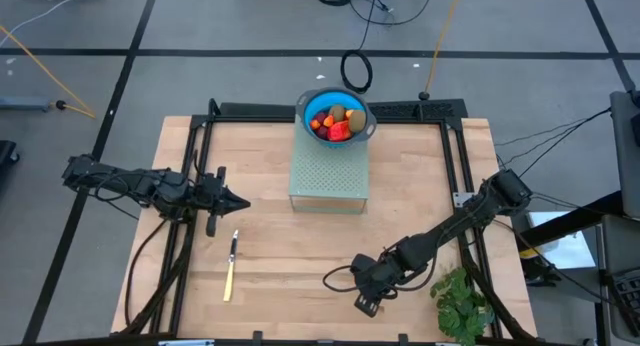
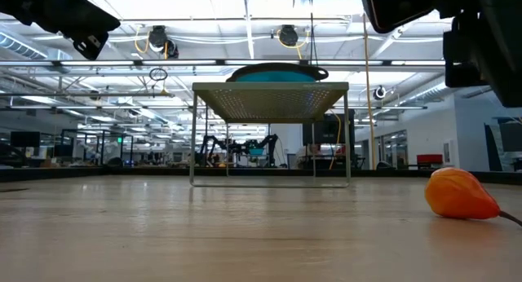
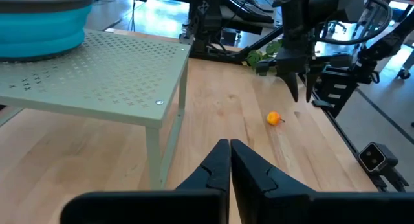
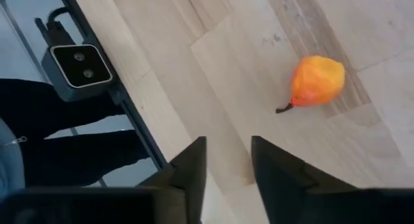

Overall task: Pick & Place Fruit
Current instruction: Put the peach into the blue strainer bowl on the shelf

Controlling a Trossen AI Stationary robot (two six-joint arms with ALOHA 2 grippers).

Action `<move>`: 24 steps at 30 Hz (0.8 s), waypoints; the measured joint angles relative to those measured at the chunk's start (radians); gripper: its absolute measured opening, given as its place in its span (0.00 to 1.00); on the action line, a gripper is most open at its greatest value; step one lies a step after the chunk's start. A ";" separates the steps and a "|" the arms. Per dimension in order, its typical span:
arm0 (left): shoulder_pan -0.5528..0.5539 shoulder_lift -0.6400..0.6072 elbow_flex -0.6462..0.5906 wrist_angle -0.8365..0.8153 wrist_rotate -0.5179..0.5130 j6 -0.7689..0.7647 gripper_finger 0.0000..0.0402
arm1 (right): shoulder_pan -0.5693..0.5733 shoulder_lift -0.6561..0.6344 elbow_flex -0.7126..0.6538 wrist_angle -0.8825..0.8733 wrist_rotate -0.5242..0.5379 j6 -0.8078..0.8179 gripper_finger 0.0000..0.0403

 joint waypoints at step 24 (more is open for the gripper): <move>0.000 0.000 0.000 0.010 0.002 -0.032 0.04 | -0.021 0.000 -0.001 -0.056 0.081 -0.189 0.58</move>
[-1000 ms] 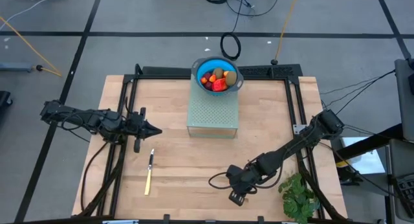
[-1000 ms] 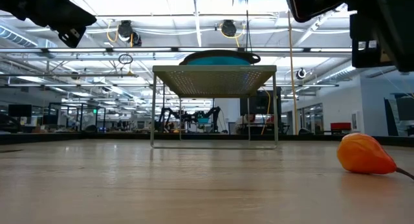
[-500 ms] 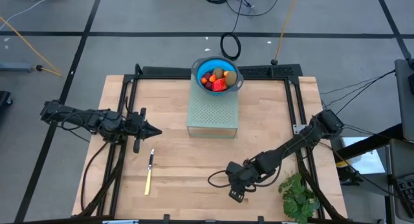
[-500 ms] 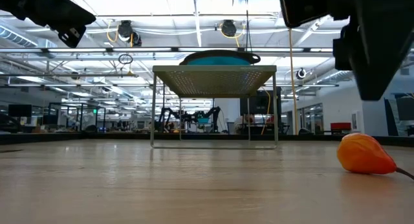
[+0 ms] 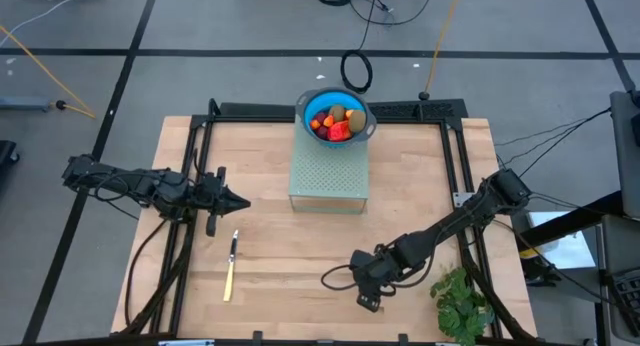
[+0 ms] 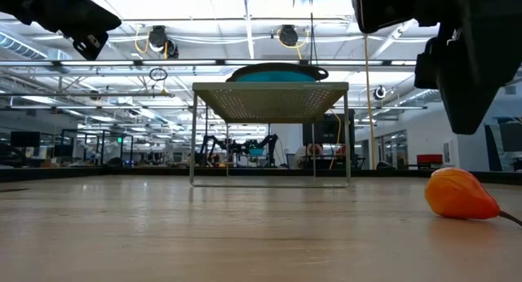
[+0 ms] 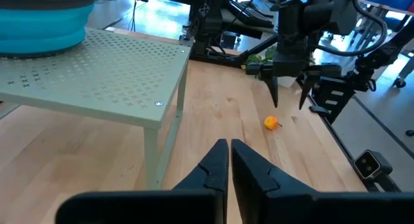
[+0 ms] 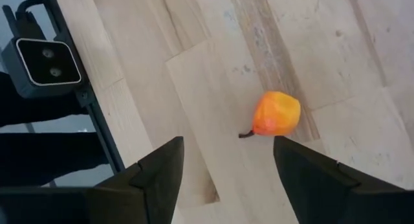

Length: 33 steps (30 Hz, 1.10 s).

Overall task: Pick & Place Fruit
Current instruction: Put the peach into the blue strainer bowl on the shelf

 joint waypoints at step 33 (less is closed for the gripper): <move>0.000 0.001 0.001 0.000 0.006 -0.026 0.05 | -0.048 0.000 -0.120 0.137 0.026 -0.046 0.58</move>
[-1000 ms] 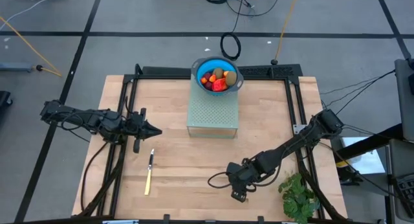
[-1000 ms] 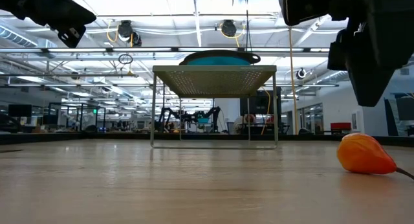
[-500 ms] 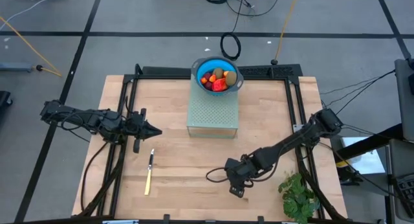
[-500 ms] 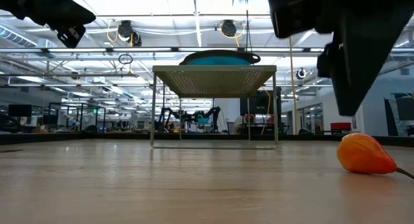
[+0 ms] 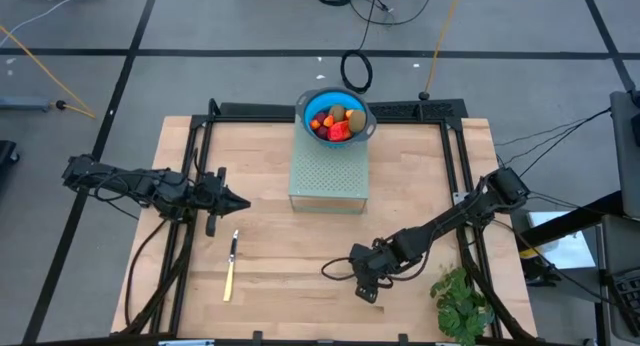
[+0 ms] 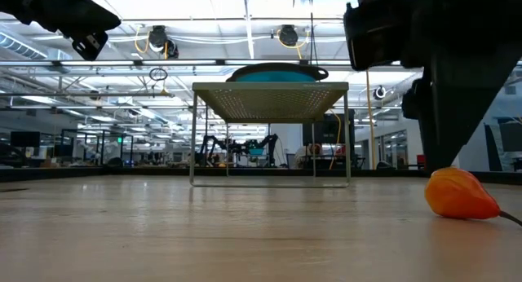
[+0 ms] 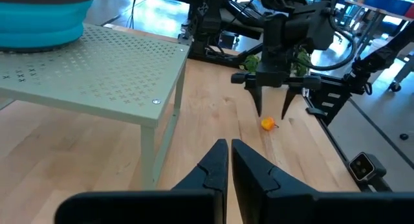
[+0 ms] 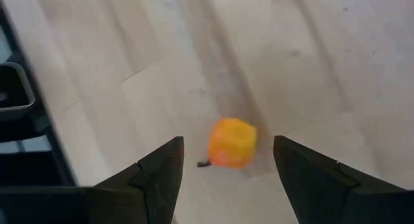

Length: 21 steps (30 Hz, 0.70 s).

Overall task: Pick & Place Fruit
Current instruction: Put the peach into the blue strainer bowl on the shelf

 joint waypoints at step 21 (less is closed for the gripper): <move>0.000 0.000 0.000 0.000 0.000 0.003 0.05 | -0.015 0.000 -0.055 0.049 -0.004 0.030 0.58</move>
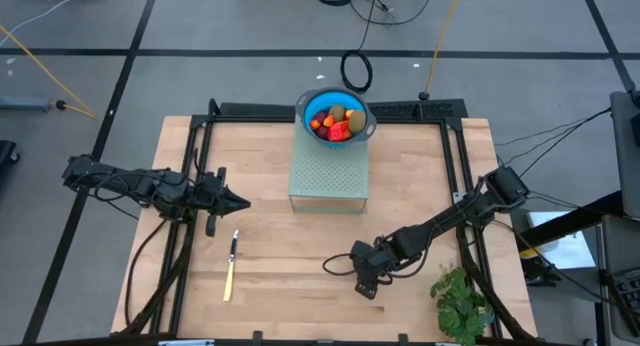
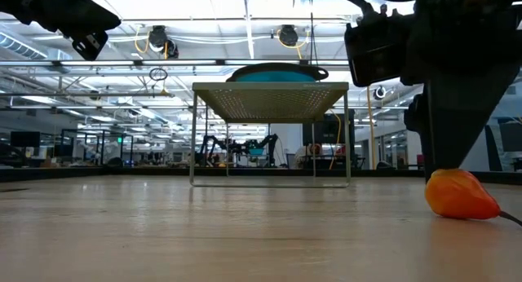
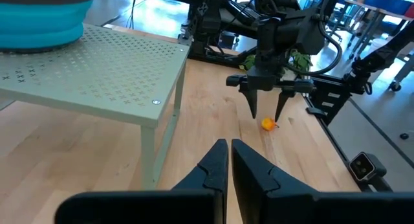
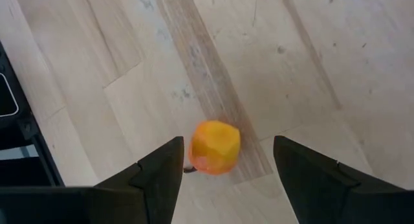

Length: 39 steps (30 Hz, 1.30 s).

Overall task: Pick & Place Fruit
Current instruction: Put the peach into the blue strainer bowl on the shelf

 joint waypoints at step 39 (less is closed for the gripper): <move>0.000 0.000 0.000 0.000 0.000 -0.008 0.05 | 0.014 -0.013 -0.004 0.002 0.016 -0.326 0.58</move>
